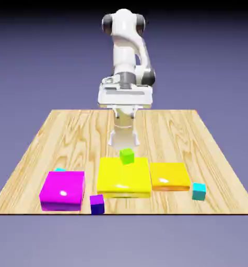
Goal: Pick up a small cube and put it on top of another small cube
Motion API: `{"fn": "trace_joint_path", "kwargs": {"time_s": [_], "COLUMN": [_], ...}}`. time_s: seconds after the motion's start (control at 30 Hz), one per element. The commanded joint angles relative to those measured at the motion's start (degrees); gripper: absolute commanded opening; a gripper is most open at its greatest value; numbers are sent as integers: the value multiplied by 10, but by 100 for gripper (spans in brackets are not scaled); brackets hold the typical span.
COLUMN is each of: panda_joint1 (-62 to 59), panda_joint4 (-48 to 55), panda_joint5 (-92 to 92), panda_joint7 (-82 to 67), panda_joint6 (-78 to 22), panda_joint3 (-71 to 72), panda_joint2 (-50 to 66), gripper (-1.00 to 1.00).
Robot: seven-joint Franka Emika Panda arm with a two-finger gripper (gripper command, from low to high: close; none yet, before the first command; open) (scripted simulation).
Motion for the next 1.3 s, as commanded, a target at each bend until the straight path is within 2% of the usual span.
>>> {"fn": "trace_joint_path", "kwargs": {"time_s": [0.0, 1.27], "panda_joint1": [-5, -197], "panda_joint4": [21, 810], "panda_joint5": [-7, -286], "panda_joint7": [0, -2], "panda_joint6": [-23, -889], "panda_joint3": [6, 253], "panda_joint2": [21, 806], "gripper": [0, 0]}}
